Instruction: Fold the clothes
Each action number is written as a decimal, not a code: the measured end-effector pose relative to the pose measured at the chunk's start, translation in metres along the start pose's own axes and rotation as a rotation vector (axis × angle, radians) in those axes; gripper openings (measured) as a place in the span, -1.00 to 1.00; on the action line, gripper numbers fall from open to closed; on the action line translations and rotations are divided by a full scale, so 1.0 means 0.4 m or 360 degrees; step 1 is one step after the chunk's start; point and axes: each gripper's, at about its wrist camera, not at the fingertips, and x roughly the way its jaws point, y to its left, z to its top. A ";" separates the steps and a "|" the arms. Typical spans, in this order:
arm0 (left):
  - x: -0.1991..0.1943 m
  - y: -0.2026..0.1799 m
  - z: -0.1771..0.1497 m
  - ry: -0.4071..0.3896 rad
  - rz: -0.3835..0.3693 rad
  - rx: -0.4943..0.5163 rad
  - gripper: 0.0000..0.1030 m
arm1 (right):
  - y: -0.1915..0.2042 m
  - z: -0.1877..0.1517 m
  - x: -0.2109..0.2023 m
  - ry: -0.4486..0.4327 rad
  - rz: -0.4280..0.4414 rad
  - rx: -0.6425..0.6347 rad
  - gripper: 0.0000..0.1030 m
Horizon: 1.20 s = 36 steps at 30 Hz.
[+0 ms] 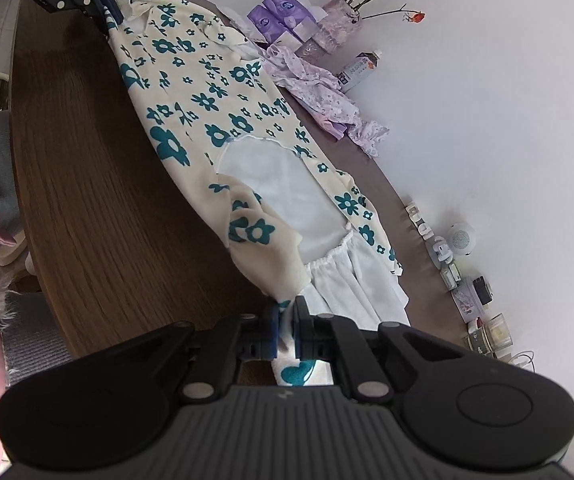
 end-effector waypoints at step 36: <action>0.022 0.149 0.075 0.0020 0.0043 0.0065 -0.97 | -0.047 0.018 0.033 0.0038 -0.0114 -0.0301 -0.94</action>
